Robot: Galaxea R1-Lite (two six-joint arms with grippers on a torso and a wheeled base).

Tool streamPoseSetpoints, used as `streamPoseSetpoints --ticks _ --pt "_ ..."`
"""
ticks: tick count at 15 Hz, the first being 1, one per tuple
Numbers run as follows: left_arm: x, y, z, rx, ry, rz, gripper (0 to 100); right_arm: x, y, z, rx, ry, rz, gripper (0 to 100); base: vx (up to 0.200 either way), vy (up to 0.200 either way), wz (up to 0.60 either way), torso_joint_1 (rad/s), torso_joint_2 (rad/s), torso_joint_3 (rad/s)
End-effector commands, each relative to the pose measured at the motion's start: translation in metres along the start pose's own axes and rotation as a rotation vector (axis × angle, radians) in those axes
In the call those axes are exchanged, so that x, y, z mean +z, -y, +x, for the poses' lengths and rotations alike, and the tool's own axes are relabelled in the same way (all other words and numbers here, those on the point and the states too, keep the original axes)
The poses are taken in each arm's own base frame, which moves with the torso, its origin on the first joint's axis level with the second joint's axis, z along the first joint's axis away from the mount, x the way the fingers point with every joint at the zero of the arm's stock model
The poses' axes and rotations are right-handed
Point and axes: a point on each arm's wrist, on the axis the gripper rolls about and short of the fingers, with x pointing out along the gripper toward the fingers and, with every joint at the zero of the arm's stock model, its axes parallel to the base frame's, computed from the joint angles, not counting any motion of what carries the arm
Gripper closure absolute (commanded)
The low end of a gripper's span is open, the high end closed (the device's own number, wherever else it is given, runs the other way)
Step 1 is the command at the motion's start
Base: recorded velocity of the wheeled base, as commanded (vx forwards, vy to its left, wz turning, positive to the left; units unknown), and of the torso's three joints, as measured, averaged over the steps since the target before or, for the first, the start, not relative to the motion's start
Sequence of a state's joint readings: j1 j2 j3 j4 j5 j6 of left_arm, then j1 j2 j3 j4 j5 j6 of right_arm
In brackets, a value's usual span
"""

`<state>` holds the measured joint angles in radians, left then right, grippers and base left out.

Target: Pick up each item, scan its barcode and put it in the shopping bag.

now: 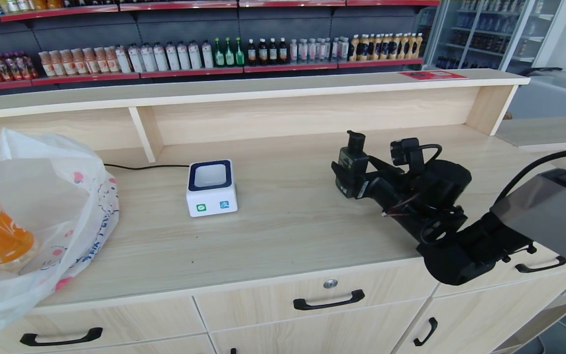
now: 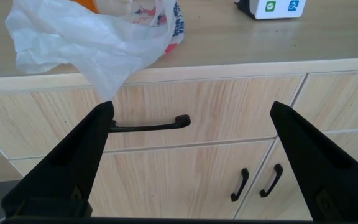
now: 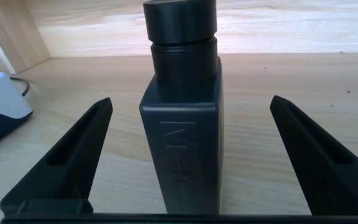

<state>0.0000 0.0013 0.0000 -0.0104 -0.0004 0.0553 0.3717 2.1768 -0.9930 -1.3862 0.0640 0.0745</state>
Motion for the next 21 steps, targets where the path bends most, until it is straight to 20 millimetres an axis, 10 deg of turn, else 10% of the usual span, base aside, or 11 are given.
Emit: streamPoseSetpoints --ticks 1,21 --pt "0.000 0.000 0.000 0.000 0.000 0.000 0 0.013 -0.002 -0.003 0.011 0.002 0.001 0 0.000 0.000 0.00 0.000 0.00 0.000" --pt "0.000 0.000 0.000 -0.001 -0.004 -0.005 0 -0.010 0.023 0.013 0.051 -0.048 -0.011 0 0.000 0.000 0.00 0.000 0.00 0.000"
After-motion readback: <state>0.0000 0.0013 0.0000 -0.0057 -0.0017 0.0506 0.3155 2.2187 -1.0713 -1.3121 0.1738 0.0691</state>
